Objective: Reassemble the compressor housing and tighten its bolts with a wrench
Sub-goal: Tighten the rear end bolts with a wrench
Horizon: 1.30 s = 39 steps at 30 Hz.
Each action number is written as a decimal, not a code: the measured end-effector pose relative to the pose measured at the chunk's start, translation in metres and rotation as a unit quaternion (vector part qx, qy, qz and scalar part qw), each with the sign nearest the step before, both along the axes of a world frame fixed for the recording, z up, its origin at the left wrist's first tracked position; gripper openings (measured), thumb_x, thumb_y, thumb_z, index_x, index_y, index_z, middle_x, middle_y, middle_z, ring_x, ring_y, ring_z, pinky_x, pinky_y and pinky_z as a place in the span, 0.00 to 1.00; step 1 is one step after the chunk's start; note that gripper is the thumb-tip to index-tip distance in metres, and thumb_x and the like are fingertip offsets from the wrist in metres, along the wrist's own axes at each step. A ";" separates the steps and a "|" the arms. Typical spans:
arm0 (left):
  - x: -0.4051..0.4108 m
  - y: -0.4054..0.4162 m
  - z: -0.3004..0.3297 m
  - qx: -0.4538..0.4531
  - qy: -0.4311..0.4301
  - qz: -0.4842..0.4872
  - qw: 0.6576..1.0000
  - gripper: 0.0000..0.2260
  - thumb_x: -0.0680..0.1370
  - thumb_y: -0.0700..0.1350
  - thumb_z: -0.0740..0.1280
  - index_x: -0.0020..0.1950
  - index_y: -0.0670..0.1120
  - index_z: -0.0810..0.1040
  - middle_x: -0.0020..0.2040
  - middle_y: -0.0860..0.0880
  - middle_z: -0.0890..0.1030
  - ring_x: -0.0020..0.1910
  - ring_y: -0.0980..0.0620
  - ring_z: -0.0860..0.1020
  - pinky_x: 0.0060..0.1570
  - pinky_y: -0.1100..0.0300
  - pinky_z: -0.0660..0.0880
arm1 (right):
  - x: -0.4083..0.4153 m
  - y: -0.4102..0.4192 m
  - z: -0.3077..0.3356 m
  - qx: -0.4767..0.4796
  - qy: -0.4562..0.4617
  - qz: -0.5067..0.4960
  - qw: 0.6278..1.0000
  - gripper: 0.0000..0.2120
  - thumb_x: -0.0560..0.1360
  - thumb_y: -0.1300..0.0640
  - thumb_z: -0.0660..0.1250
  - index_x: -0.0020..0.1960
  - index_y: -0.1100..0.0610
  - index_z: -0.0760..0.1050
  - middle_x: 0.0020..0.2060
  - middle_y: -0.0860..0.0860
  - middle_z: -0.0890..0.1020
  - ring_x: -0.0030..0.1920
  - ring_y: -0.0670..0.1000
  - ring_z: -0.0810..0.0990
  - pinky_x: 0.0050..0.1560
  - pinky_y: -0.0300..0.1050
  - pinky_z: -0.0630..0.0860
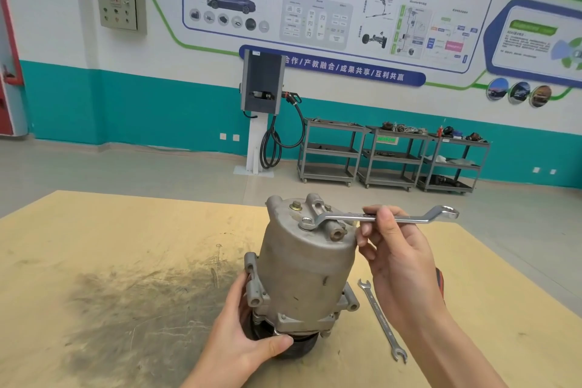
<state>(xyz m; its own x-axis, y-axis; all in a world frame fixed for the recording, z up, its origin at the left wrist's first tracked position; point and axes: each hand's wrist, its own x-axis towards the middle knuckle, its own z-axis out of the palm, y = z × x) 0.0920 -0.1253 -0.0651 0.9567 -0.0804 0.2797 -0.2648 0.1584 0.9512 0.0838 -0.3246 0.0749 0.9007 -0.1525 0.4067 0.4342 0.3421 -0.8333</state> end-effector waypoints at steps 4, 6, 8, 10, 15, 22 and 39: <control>0.000 -0.001 0.002 0.003 0.006 0.013 1.000 0.49 0.55 0.49 0.85 0.68 0.58 0.60 0.61 0.66 0.72 0.53 0.76 0.75 0.47 0.79 0.71 | 0.003 0.002 0.003 -0.002 0.006 -0.009 1.000 0.11 0.73 0.51 0.62 0.47 0.58 0.76 0.30 0.49 0.76 0.33 0.47 0.73 0.40 0.44 0.64; 0.000 -0.001 0.001 0.002 0.006 0.015 1.000 0.49 0.56 0.43 0.83 0.69 0.58 0.59 0.60 0.66 0.72 0.53 0.76 0.75 0.46 0.79 0.71 | 0.005 0.002 0.005 0.000 0.007 -0.009 1.000 0.10 0.72 0.51 0.63 0.46 0.58 0.75 0.29 0.49 0.76 0.33 0.47 0.73 0.40 0.43 0.64; 0.000 -0.001 -0.001 0.000 0.005 0.017 1.000 0.49 0.56 0.42 0.83 0.69 0.58 0.59 0.60 0.66 0.72 0.54 0.75 0.76 0.46 0.79 0.71 | 0.006 0.002 0.005 0.000 0.002 -0.007 1.000 0.10 0.73 0.52 0.62 0.45 0.58 0.75 0.29 0.49 0.76 0.32 0.47 0.73 0.40 0.43 0.64; 0.000 -0.001 -0.001 -0.005 0.000 0.014 1.000 0.49 0.56 0.44 0.85 0.69 0.58 0.60 0.60 0.66 0.73 0.55 0.74 0.76 0.47 0.78 0.72 | 0.007 0.000 0.004 0.010 -0.004 -0.003 1.000 0.10 0.73 0.52 0.62 0.45 0.59 0.75 0.29 0.49 0.76 0.32 0.47 0.73 0.40 0.43 0.65; 0.001 -0.001 -0.001 -0.001 -0.009 0.001 1.000 0.51 0.47 0.60 0.85 0.65 0.61 0.64 0.55 0.72 0.79 0.58 0.69 0.77 0.50 0.76 0.72 | 0.008 0.002 0.000 0.052 -0.037 -0.004 0.998 0.08 0.73 0.55 0.62 0.45 0.60 0.74 0.29 0.50 0.76 0.32 0.47 0.73 0.38 0.38 0.71; 0.002 -0.001 -0.002 0.021 -0.023 0.013 0.999 0.49 0.51 0.59 0.84 0.66 0.63 0.62 0.56 0.80 0.73 0.59 0.73 0.74 0.51 0.78 0.70 | 0.012 0.003 0.005 0.111 -0.061 0.012 0.992 0.05 0.74 0.56 0.62 0.45 0.59 0.73 0.33 0.50 0.77 0.33 0.46 0.74 0.36 0.35 0.73; 0.000 0.000 0.002 0.037 -0.019 0.019 0.999 0.51 0.47 0.66 0.82 0.64 0.63 0.61 0.54 0.84 0.69 0.57 0.78 0.72 0.50 0.81 0.68 | 0.032 0.007 0.007 -0.102 -0.085 -0.092 0.987 0.14 0.69 0.48 0.68 0.45 0.59 0.79 0.32 0.46 0.82 0.36 0.43 0.77 0.42 0.34 0.75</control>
<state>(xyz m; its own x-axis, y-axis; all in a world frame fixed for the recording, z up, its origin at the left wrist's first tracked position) 0.0920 -0.1256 -0.0629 0.9485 -0.0652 0.3099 -0.3048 0.0772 0.9493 0.1160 -0.3176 0.0820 0.7817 -0.2070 0.5883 0.6125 0.0768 -0.7867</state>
